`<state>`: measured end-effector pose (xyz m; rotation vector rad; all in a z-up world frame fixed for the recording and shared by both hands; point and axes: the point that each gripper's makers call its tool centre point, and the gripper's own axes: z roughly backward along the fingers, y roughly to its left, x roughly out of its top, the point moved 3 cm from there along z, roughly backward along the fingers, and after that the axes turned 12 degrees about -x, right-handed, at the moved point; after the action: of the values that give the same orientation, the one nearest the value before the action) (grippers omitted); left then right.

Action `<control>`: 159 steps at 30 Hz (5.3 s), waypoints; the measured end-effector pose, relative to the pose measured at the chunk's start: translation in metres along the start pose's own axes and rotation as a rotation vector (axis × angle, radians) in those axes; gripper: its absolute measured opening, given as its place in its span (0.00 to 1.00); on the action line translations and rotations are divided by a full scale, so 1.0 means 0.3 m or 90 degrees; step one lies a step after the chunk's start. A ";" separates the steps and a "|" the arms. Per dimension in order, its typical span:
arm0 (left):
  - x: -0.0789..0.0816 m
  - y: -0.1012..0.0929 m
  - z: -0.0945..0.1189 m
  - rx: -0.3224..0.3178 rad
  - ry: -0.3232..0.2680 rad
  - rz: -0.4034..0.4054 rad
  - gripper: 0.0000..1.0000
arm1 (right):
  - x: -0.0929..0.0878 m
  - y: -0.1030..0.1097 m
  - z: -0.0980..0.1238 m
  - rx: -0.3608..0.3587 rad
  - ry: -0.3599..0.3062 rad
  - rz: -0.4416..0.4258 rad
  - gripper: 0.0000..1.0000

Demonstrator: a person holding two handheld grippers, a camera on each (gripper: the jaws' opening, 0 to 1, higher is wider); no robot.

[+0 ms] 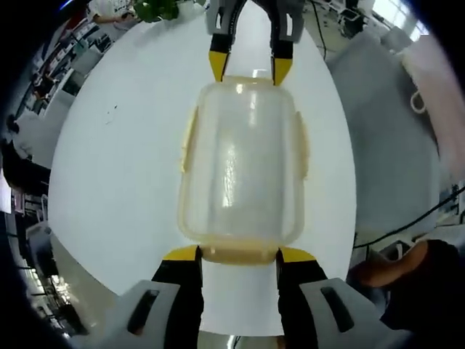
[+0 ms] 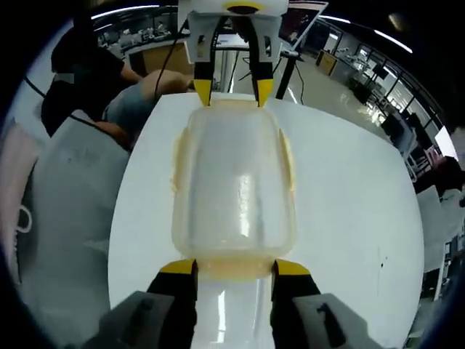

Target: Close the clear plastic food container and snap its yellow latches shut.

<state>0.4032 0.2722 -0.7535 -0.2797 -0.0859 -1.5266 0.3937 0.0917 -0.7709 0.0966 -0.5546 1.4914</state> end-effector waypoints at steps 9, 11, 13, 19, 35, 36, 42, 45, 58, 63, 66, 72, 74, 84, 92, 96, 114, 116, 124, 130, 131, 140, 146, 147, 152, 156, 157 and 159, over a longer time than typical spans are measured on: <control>0.099 0.005 -0.034 -0.005 -0.017 -0.015 0.37 | -0.097 -0.008 0.039 -0.002 0.020 -0.010 0.37; 0.123 0.006 -0.039 -0.010 -0.019 -0.018 0.37 | -0.121 -0.008 0.047 0.000 0.021 -0.013 0.37; 0.147 0.010 -0.046 -0.012 -0.021 -0.025 0.37 | -0.145 -0.007 0.052 -0.001 0.025 -0.021 0.37; 0.213 0.014 -0.071 -0.022 -0.028 -0.039 0.37 | -0.217 0.002 0.062 0.000 0.039 -0.039 0.37; 0.335 0.010 -0.148 -0.048 -0.062 -0.040 0.37 | -0.356 0.007 0.099 0.012 0.070 -0.048 0.37; 0.341 0.009 -0.151 -0.049 -0.063 -0.041 0.37 | -0.361 0.009 0.102 0.012 0.071 -0.049 0.37; 0.385 0.006 -0.171 -0.050 -0.073 -0.044 0.37 | -0.408 0.008 0.115 0.014 0.083 -0.049 0.37; 0.399 0.004 -0.185 -0.055 -0.077 -0.044 0.37 | -0.427 0.013 0.119 0.018 0.088 -0.052 0.37; 0.431 0.005 -0.223 -0.056 -0.082 -0.043 0.37 | -0.475 0.012 0.112 0.019 0.098 -0.056 0.37; 0.441 -0.001 -0.230 -0.061 -0.090 -0.043 0.37 | -0.488 0.016 0.118 0.024 0.101 -0.059 0.37; 0.440 0.007 -0.246 -0.063 -0.090 -0.039 0.37 | -0.491 0.013 0.118 0.022 0.099 -0.064 0.37; 0.431 0.011 -0.264 -0.067 -0.090 -0.036 0.37 | -0.493 0.015 0.111 0.018 0.096 -0.067 0.37; 0.431 0.012 -0.265 -0.068 -0.092 -0.035 0.37 | -0.499 0.018 0.106 0.021 0.095 -0.080 0.37; 0.427 0.017 -0.275 -0.069 -0.123 -0.004 0.38 | -0.532 0.039 0.097 0.014 0.094 -0.119 0.31; 0.379 0.026 -0.255 -0.038 -0.117 0.022 0.48 | -0.531 0.017 0.135 0.003 0.086 -0.179 0.34; 0.367 0.012 -0.217 -0.046 -0.149 0.062 0.49 | -0.507 0.006 0.160 0.008 0.051 -0.270 0.34; 0.442 0.009 -0.222 -0.033 -0.394 0.326 0.38 | -0.462 -0.015 0.137 0.000 0.009 -0.474 0.35; 0.439 0.013 -0.235 -0.027 -0.400 0.352 0.38 | -0.473 -0.005 0.124 0.004 0.023 -0.471 0.34; 0.433 0.034 -0.240 -0.028 -0.428 0.448 0.29 | -0.462 -0.010 0.121 0.006 0.018 -0.514 0.35; 0.444 0.029 -0.245 -0.038 -0.421 0.471 0.28 | -0.460 -0.006 0.109 0.012 0.024 -0.565 0.35; 0.447 0.025 -0.243 -0.032 -0.411 0.456 0.28 | -0.457 -0.004 0.110 0.009 0.024 -0.563 0.35; 0.444 0.026 -0.248 -0.056 -0.398 0.446 0.27 | -0.449 0.000 0.104 0.003 0.008 -0.603 0.33; 0.439 0.018 -0.249 -0.050 -0.439 0.480 0.25 | -0.441 -0.003 0.098 -0.007 0.011 -0.609 0.34; 0.436 0.019 -0.250 -0.047 -0.445 0.483 0.25 | -0.441 -0.003 0.098 -0.008 0.010 -0.610 0.34; 0.419 0.036 -0.251 -0.024 -0.500 0.566 0.21 | -0.439 -0.001 0.097 -0.019 0.008 -0.616 0.34; 0.429 0.025 -0.251 -0.014 -0.505 0.601 0.19 | -0.437 0.002 0.097 -0.030 0.000 -0.628 0.35; 0.427 0.024 -0.251 -0.009 -0.509 0.598 0.19 | -0.437 0.000 0.096 -0.031 0.000 -0.629 0.35; 0.430 0.020 -0.255 0.000 -0.544 0.631 0.18 | -0.435 -0.002 0.093 -0.036 0.003 -0.631 0.35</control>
<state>0.4063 0.1289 -0.7985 -0.8199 -0.5357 -0.3517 0.3887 -0.0386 -0.7995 0.2780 -0.4385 0.5103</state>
